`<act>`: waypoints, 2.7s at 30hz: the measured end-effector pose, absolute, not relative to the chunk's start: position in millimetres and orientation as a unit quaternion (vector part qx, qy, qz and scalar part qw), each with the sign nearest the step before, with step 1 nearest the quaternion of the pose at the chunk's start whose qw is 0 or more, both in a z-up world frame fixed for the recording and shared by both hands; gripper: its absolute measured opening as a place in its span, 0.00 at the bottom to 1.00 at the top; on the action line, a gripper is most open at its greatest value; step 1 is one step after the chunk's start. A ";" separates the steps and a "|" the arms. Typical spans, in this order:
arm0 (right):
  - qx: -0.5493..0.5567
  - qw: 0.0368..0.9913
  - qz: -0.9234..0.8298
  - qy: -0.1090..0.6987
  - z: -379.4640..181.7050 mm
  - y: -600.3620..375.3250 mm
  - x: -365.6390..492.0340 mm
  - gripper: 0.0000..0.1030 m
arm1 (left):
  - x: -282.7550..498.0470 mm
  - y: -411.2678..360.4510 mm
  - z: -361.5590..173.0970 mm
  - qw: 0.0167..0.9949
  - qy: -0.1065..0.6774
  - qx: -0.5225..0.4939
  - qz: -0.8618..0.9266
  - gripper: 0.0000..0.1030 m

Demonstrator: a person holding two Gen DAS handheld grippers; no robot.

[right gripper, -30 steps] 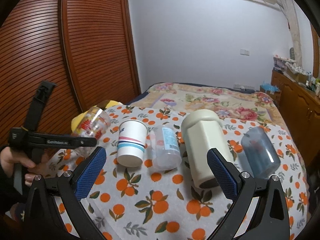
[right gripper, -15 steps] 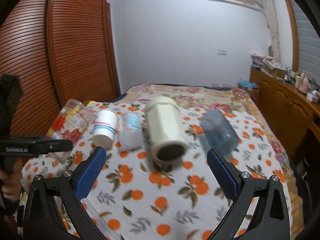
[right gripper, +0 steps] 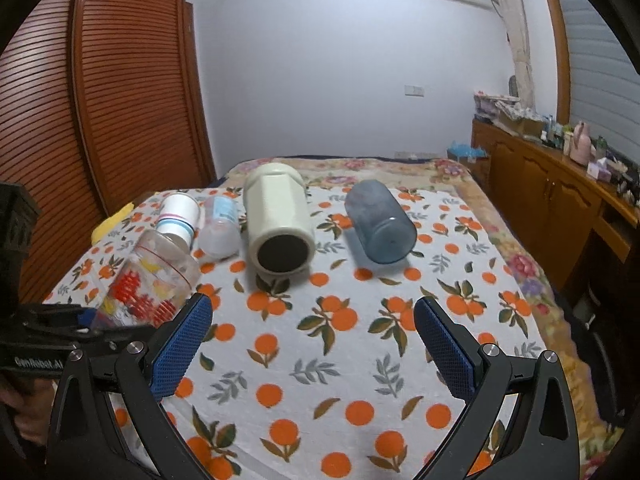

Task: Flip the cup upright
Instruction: 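Lift the clear glass with the left gripper and rotate it upright, then close the right gripper on the glass while the left gripper opens and releases it, then lower the glass upright onto the cloth with the right gripper and open it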

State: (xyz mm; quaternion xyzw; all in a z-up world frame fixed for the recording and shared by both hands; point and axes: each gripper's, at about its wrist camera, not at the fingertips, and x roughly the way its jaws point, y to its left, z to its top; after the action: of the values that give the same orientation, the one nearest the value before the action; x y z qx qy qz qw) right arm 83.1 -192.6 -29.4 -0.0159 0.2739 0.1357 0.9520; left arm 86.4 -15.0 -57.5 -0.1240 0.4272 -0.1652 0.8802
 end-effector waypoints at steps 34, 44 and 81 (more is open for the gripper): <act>-0.006 0.930 0.178 0.323 -43.9 -173.9 99.4 0.98 | 67.9 -2.7 -31.8 0.920 0.370 -0.066 -0.108 0.70; -0.001 0.895 0.225 0.385 -54.9 -130.5 111.3 0.92 | 56.3 41.5 -22.8 0.946 0.319 -0.048 -0.037 0.80; 0.010 0.831 0.282 0.479 -71.2 -82.9 155.9 0.68 | 52.9 68.2 -43.3 0.937 0.343 -0.058 -0.012 0.80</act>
State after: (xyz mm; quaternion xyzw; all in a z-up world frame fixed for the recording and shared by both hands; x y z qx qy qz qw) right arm 155.9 -82.9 -71.2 0.0096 0.4793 0.2820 0.8311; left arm 52.9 68.2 -43.3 -0.0583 0.3434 -0.0122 0.9373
